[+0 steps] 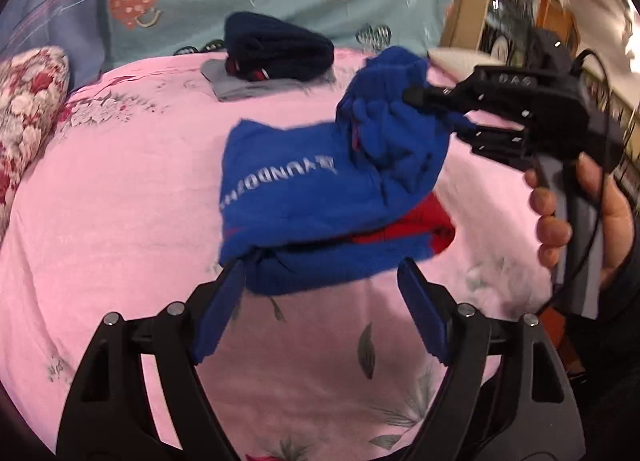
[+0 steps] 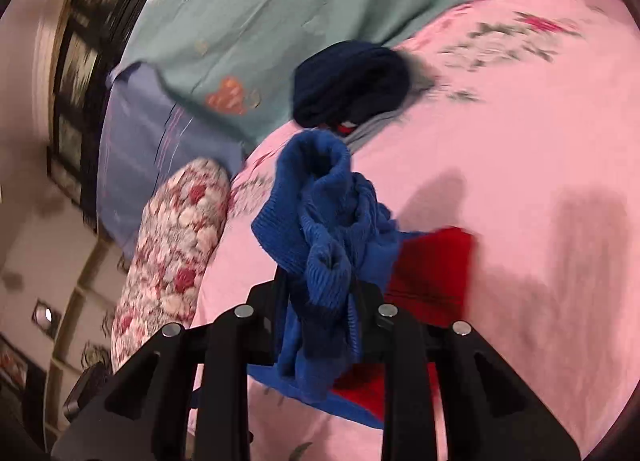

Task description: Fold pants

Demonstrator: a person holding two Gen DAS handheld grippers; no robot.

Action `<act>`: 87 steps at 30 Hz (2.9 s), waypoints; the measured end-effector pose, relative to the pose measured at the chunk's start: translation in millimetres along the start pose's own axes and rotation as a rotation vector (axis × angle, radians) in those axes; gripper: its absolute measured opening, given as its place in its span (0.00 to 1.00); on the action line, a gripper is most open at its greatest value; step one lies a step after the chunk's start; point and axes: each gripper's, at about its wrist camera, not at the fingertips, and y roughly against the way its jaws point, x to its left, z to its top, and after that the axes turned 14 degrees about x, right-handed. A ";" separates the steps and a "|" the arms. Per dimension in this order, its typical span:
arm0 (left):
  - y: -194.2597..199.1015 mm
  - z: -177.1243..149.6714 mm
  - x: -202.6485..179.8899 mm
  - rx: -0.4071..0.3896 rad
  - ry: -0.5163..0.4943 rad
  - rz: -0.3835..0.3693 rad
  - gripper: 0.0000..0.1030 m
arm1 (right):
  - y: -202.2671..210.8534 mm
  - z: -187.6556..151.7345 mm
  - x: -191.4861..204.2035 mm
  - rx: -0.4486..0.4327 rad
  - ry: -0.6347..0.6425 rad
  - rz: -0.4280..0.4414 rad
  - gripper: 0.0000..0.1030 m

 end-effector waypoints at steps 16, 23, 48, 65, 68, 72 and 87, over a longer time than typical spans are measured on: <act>-58.6 22.7 23.6 0.136 0.100 0.281 0.78 | -2.2 -34.9 -28.7 -0.016 0.087 0.097 0.28; -50.5 20.2 97.1 0.161 0.435 0.094 0.86 | 2.8 -35.0 -38.7 -0.025 0.035 0.127 0.28; -14.6 -5.6 115.4 0.029 0.470 0.201 0.86 | 2.5 -69.8 -16.5 0.256 0.009 0.084 0.56; -55.0 97.7 135.4 0.134 0.351 -0.238 0.95 | -13.0 -32.6 -32.1 0.292 -0.137 0.108 0.98; -75.9 99.0 138.7 0.195 0.348 -0.277 0.95 | -23.4 -29.3 -27.7 0.323 -0.124 0.061 0.98; -98.4 97.9 138.6 0.252 0.335 -0.347 0.94 | -42.5 -27.7 -12.4 0.387 -0.031 -0.011 0.88; -113.8 108.6 120.5 0.293 0.329 -0.466 0.44 | -57.8 -20.8 -29.3 0.464 -0.067 0.045 0.31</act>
